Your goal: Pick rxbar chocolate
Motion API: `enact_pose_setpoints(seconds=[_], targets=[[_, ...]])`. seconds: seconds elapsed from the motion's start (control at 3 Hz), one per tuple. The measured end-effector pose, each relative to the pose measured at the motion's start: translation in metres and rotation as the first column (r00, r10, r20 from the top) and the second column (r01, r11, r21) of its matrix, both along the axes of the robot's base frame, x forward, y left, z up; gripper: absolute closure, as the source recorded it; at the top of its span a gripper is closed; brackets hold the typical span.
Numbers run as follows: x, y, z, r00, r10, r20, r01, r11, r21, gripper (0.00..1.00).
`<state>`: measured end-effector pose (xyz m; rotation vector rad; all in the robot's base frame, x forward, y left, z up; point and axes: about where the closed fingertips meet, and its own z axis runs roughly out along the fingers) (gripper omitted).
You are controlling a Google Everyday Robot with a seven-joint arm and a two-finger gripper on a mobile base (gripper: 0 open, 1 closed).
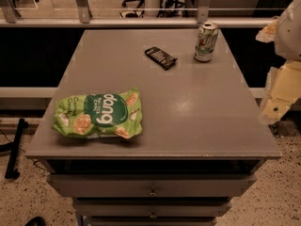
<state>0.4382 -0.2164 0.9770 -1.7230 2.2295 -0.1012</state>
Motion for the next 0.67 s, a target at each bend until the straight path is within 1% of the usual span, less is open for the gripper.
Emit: enact_pose_setpoints(seconds=[0.33, 0.67], targets=[[0.0000, 0.0000, 0.0000, 1.0000, 0.000, 0.000, 0.000, 1.000, 0.000, 0.00], [0.0064, 0.0052, -0.0042, 0.9999, 0.010, 0.014, -0.010, 1.000, 0.019, 0.00]])
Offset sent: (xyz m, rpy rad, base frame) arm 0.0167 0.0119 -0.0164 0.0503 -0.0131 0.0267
